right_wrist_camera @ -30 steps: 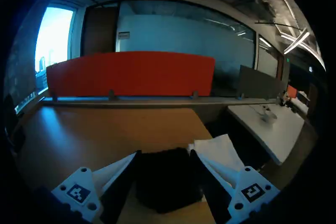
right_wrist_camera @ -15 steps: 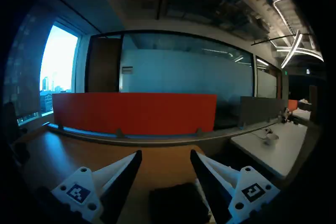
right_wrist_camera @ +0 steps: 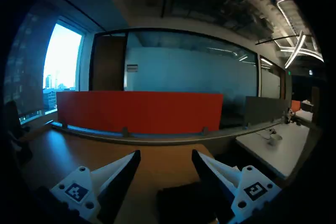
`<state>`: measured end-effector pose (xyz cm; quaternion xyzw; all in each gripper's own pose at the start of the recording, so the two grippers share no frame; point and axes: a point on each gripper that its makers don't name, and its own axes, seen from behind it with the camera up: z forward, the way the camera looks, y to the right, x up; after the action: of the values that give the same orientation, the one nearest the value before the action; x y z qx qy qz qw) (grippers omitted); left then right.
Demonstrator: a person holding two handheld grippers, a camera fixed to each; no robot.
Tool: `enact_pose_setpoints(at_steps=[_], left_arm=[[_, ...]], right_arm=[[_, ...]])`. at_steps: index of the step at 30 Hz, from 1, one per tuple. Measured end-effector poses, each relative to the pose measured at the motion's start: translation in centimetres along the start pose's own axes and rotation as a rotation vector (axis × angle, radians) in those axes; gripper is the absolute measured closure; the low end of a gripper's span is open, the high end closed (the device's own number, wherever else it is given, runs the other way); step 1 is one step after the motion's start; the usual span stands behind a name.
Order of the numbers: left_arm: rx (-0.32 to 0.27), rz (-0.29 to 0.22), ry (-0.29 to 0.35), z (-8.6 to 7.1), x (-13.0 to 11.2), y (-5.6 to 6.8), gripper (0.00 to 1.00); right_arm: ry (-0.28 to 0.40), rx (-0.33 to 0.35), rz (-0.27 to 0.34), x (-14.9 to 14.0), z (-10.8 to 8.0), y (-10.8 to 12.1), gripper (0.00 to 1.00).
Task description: Fold towel
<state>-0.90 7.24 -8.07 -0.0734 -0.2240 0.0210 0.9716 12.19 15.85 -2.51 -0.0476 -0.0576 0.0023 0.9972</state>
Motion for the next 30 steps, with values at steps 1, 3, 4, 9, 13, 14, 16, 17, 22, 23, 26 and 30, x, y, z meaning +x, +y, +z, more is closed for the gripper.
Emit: enact_pose_setpoints(at_steps=[1,3,4,9,13,14,16,17,22,23,26,30], left_arm=[[0.006,-0.001,0.016,0.2,0.7,-0.3,0.20],[0.021,-0.004,0.053,0.6,2.1,-0.9,0.20],[0.031,-0.006,0.072,0.8,2.9,-1.3,0.20],[0.072,-0.011,0.175,1.5,6.9,-2.9,0.20],[0.089,-0.014,0.230,1.7,9.3,-3.7,0.20],[0.092,-0.015,0.242,1.8,9.9,-3.9,0.20],[0.093,-0.017,0.261,1.9,10.7,-4.1,0.20],[0.093,-0.018,0.271,1.9,11.2,-4.2,0.20],[0.092,-0.018,0.302,2.1,12.6,-4.5,0.21],[0.093,-0.017,0.307,2.1,12.9,-4.6,0.20],[0.095,-0.014,0.320,2.1,13.4,-4.7,0.21],[0.091,-0.012,0.336,2.1,14.0,-4.7,0.21]], right_arm=[[0.002,0.001,-0.001,0.2,0.0,-0.2,0.05],[0.006,0.004,-0.002,0.5,0.0,-0.5,0.05],[0.007,0.006,-0.001,0.6,0.0,-0.7,0.05],[0.004,0.017,0.005,1.2,0.2,-2.0,0.04],[0.009,0.033,-0.003,1.6,0.3,-3.2,0.03],[0.010,0.036,-0.007,1.7,0.3,-3.5,0.03],[0.012,0.041,-0.010,2.0,0.4,-4.1,0.03],[0.012,0.043,-0.012,2.2,0.4,-4.3,0.03],[0.028,0.052,-0.009,2.8,0.6,-5.9,0.03],[0.032,0.052,-0.007,3.0,0.6,-6.2,0.03],[0.042,0.058,0.004,3.4,0.7,-7.5,0.03],[0.055,0.078,0.016,4.0,0.8,-9.5,0.02]])
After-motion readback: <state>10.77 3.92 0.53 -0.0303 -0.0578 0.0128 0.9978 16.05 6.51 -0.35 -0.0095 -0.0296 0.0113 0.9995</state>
